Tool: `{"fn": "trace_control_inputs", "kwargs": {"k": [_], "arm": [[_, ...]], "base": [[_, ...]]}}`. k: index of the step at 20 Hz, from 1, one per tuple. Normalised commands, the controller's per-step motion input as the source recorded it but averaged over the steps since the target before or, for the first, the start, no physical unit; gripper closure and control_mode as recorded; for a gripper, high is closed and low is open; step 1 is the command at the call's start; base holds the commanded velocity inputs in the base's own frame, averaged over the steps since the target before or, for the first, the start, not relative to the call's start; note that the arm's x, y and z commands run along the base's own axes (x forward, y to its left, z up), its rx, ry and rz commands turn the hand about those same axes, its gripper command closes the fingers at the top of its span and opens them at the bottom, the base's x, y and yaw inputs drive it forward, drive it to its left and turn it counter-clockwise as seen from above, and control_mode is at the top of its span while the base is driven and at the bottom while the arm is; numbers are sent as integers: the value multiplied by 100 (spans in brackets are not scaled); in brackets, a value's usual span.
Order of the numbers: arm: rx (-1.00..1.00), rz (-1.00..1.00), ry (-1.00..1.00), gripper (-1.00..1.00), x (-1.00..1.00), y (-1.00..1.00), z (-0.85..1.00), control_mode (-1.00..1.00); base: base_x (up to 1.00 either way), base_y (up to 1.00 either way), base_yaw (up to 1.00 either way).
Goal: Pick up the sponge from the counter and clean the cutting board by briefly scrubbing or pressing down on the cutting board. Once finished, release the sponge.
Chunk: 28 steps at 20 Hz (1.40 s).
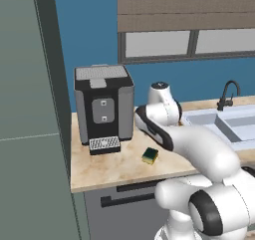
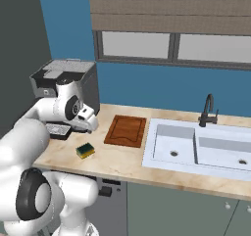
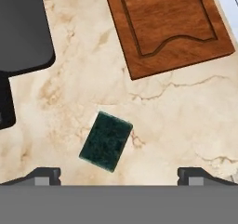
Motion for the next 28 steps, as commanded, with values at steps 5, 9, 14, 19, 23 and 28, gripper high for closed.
{"fn": "trace_control_inputs", "kwargs": {"k": [5,9,14,19,23,28], "arm": [[0,0,0,-100,25,0,-44,-100],[0,0,0,-100,24,0,-38,-100],[0,0,0,-100,4,1,-29,-100],[0,0,0,-100,0,0,-29,-100],[0,0,0,-100,0,0,-24,-100],[0,0,0,-100,0,0,-31,-100]], "base": [[0,0,0],[0,0,0],[0,0,0],[0,0,0],[0,0,0],[0,0,0]]}}
